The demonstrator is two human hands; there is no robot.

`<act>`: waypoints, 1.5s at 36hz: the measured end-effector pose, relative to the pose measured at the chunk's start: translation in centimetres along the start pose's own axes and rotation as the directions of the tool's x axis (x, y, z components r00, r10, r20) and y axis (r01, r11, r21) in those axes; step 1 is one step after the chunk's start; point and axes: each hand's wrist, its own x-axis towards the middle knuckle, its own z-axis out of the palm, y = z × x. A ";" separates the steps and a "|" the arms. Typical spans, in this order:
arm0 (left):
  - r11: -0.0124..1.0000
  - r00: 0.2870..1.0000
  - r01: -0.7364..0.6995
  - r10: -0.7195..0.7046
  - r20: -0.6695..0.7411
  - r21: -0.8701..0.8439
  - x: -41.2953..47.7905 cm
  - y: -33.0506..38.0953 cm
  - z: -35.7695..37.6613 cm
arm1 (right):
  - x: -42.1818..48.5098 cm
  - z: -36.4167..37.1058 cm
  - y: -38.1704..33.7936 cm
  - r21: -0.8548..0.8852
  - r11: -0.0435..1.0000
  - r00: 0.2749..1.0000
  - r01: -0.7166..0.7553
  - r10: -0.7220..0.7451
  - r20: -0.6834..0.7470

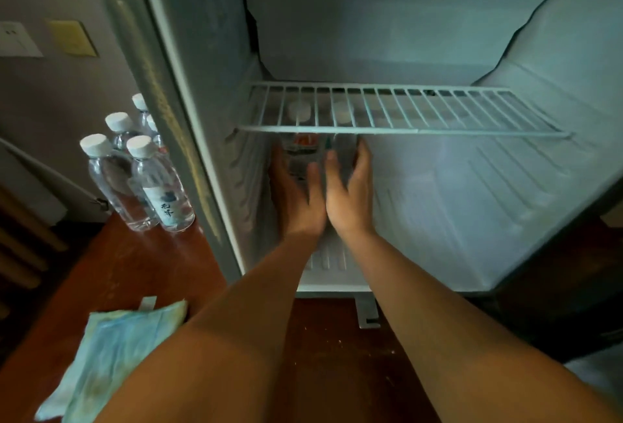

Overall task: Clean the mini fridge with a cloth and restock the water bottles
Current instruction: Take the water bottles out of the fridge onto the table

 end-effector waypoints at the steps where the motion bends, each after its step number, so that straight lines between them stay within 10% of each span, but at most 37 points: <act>1: 1.000 1.000 0.011 -0.011 -0.003 -0.023 0.2 -0.1 0.1 | 0.2 0.2 0.2 0.022 1.000 1.000 0.014 -0.014 -0.007; 28: 0.996 0.995 -0.034 0.025 0.100 0.085 -13.2 8.7 -12.0 | -16.7 -7.8 -11.3 0.099 0.988 0.992 -0.121 0.117 0.046; 54: 0.993 0.982 -0.061 0.077 -0.173 0.098 -3.9 4.7 -32.4 | -21.6 13.9 -19.2 0.149 0.969 0.974 -0.199 0.180 0.134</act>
